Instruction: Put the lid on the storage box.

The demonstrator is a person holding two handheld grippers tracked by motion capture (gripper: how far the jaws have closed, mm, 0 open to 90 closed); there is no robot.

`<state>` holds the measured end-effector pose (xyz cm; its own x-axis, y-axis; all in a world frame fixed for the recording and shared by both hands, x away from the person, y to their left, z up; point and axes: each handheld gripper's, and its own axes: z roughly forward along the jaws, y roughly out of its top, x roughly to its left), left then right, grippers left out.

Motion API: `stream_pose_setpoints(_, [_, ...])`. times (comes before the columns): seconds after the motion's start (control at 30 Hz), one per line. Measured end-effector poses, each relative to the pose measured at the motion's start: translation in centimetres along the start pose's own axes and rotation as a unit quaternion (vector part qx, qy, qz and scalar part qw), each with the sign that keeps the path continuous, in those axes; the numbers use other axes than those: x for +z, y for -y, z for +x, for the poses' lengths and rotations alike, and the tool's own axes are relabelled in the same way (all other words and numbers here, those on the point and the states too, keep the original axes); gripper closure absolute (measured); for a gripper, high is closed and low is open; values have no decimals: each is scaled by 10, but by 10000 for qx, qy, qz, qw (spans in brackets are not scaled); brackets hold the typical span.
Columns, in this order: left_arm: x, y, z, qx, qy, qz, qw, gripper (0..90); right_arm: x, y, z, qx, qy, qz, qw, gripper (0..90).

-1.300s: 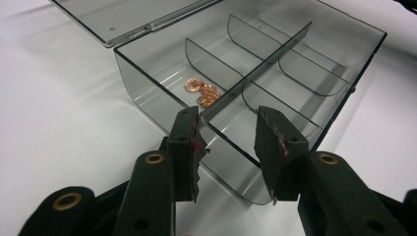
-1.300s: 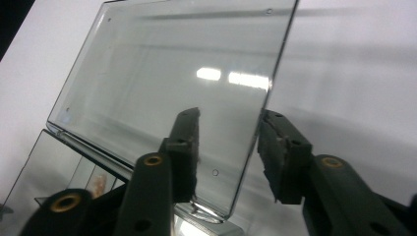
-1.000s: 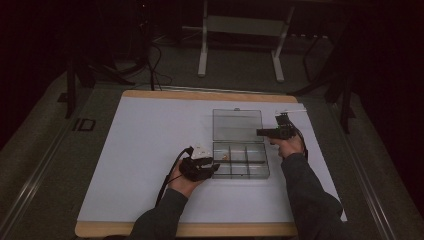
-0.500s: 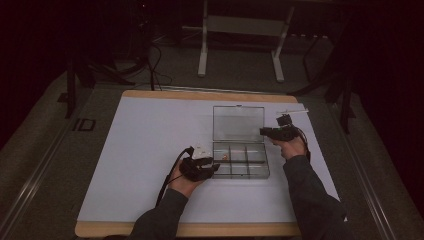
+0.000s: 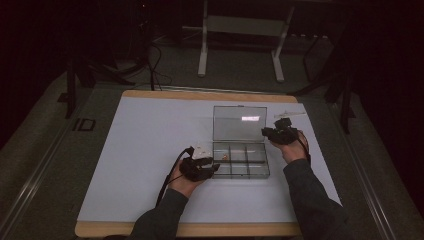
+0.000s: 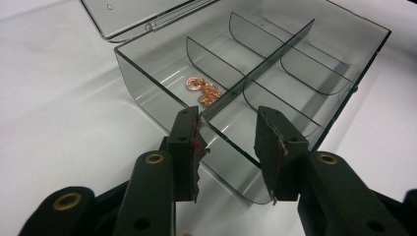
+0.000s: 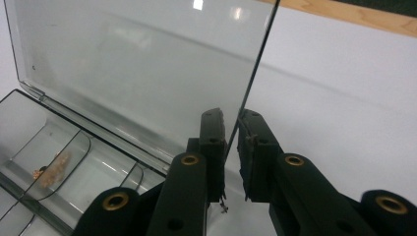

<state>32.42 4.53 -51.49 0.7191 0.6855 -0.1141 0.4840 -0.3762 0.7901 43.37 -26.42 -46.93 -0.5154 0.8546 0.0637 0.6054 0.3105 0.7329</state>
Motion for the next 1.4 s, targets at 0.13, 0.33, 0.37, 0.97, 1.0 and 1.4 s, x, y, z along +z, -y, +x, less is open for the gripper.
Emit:
stream_pose_setpoints(0.13, [0,0,0,-3,3,-4,10000,627,-4,3,2,-47,28,-97,9999,815])
stream_pose_setpoints(0.33, [0,0,0,-10,-4,-12,10000,627,-10,7,9,-175,143,-204,9995,813])
stream_pose_setpoints(0.37, [0,0,0,-14,-7,-9,10000,627,-10,8,10,-202,162,-230,9994,813])
stream_pose_setpoints(0.97, [-1,0,4,-126,154,16,9998,623,-25,24,26,-331,463,-441,9974,814])
stream_pose_setpoints(1.0, [-1,0,4,-115,174,32,9998,622,-25,24,27,-344,470,-446,9973,814])
stream_pose_setpoints(1.4, [-22,-24,8,40,44,-290,9996,634,-29,29,29,-364,483,-490,9970,814])
